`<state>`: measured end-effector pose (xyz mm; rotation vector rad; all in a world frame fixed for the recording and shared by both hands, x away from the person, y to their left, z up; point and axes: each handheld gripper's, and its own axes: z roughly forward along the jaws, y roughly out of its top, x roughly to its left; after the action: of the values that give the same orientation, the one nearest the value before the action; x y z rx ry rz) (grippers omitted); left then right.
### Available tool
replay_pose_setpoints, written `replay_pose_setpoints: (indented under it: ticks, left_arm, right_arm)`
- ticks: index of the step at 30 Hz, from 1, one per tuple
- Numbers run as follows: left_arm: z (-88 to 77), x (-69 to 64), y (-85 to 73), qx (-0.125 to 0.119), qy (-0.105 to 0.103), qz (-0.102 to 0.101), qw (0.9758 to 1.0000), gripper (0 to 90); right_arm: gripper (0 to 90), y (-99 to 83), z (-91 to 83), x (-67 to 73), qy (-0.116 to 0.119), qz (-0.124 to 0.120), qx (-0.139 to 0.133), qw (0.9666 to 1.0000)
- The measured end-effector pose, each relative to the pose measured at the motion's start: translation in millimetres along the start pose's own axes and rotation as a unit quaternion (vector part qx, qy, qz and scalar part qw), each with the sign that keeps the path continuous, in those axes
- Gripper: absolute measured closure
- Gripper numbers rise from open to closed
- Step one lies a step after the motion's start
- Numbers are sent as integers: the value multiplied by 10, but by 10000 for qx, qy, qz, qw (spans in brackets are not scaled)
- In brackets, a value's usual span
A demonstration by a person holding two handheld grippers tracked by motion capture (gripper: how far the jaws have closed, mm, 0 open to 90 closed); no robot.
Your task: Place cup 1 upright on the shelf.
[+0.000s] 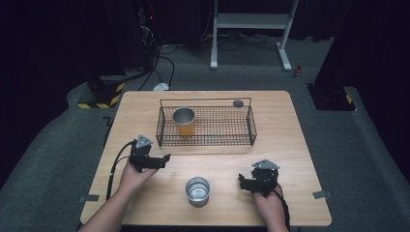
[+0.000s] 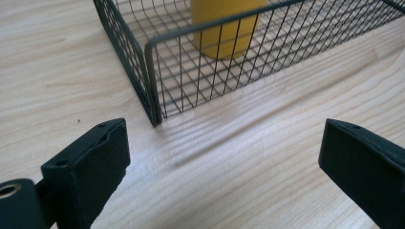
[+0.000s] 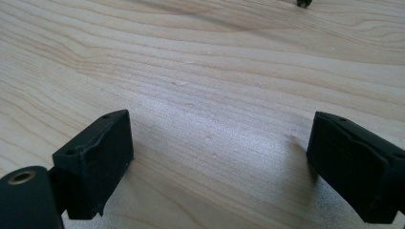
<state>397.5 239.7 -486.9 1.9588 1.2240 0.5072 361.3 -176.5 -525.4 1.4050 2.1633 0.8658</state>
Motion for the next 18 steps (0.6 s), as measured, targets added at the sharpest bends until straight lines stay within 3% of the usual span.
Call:
replay_pose_setpoints:
  ticks: [10,18]
  left_arm:
    - [-20,35,-171,281,-6,44,9996,40]
    - [-35,45,-276,502,-6,220,9985,36]
  right_arm:
    - [90,-34,-33,2,-40,18,-19,10000]
    - [92,-76,-73,2,-115,67,-29,9999]
